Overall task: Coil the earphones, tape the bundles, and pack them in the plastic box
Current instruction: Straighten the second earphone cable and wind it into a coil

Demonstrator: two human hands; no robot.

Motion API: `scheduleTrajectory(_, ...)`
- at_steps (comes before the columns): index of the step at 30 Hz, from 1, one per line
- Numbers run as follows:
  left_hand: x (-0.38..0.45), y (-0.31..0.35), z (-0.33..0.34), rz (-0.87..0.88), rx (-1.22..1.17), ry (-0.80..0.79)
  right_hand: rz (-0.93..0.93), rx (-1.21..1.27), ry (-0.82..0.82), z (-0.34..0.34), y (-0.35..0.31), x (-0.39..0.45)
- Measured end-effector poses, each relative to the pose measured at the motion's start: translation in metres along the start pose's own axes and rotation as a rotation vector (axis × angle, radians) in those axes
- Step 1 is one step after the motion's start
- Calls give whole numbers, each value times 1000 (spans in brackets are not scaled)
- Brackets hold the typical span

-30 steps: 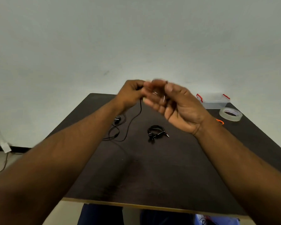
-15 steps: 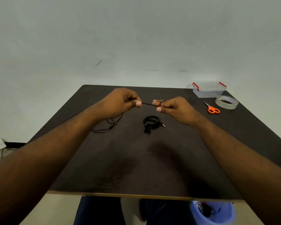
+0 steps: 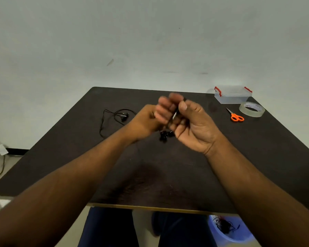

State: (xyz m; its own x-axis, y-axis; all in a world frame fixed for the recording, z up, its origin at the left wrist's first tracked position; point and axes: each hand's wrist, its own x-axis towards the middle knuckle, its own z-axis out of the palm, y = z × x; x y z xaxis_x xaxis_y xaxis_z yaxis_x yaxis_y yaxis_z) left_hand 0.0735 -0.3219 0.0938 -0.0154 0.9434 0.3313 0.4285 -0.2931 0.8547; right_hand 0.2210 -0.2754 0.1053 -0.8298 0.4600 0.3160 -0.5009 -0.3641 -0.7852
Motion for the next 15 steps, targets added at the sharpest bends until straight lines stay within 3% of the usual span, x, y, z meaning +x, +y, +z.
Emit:
scheduleTrajectory(2,-6,-7,4,5,-27,6,-140,-121,77,-4,-3,4)
scheduleTrajectory(5,-9,-11,-2,-13,118,19,-249,-682,184,-24,-5,6)
scheduleTrajectory(7,-11,-12,-9,-38,265,-20,-203,-1046,188,-40,-5,7)
scheduleTrajectory(10,-11,-9,-21,-81,455,-32,-14,-1354,159,-59,-4,6)
scheduleTrajectory(12,-10,-2,-30,-80,513,-37,140,-1370,130,-65,-3,4)
scheduleTrajectory(15,-5,10,-38,-12,505,-47,323,-1077,115,-60,4,-2)
